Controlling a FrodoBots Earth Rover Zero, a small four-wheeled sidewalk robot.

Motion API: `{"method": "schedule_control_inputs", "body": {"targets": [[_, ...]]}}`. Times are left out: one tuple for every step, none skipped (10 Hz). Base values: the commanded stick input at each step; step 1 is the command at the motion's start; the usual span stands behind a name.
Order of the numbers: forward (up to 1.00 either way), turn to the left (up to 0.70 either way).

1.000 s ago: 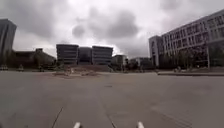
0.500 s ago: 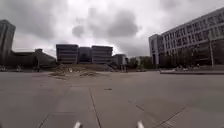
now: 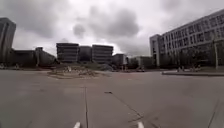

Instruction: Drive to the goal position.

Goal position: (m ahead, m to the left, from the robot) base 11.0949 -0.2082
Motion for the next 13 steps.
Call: {"method": "schedule_control_inputs", "body": {"targets": [[1.00, -0.04], [1.00, -0.24], [1.00, -0.40], [1.00, -0.40], [1.00, -0.40], [1.00, -0.32], [1.00, -0.10], [1.00, 0.00], [1.00, 0.00], [1.00, 0.00], [1.00, 0.00], [1.00, 0.00], [1.00, 0.00]]}}
